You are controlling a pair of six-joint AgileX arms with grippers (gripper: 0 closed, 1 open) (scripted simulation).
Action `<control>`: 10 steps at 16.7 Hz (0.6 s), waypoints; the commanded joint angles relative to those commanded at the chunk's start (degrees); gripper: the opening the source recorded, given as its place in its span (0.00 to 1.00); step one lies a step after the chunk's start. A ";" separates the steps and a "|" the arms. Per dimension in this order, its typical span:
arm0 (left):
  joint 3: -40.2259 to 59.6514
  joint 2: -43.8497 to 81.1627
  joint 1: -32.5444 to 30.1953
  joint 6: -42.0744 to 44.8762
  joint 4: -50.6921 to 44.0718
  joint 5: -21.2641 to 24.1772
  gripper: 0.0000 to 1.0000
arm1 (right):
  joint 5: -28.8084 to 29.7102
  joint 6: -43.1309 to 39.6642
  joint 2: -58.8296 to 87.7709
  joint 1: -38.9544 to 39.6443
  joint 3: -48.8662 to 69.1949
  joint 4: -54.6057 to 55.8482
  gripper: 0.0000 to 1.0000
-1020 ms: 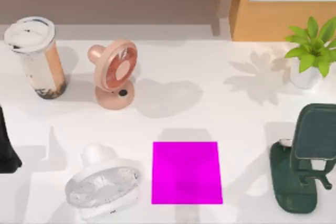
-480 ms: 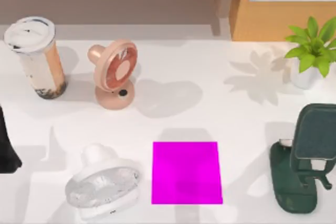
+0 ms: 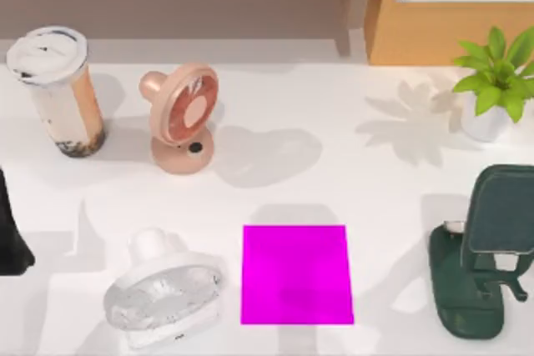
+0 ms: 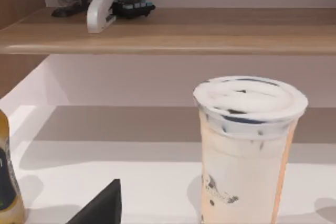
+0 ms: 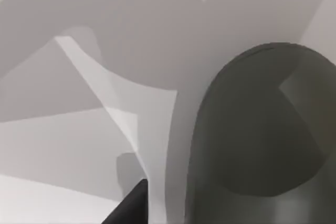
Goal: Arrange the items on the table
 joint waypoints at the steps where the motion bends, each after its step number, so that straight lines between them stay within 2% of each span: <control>1: 0.00 0.00 0.00 0.00 0.00 0.00 1.00 | 0.00 0.00 0.00 0.00 0.00 0.00 0.00; 6: 0.00 0.00 0.00 0.00 0.00 0.00 1.00 | 0.49 0.89 -2.19 -0.03 1.87 -4.60 0.00; 10: 0.00 0.00 0.00 0.00 0.00 0.00 1.00 | 0.56 0.44 -5.62 -0.11 7.95 -15.41 0.00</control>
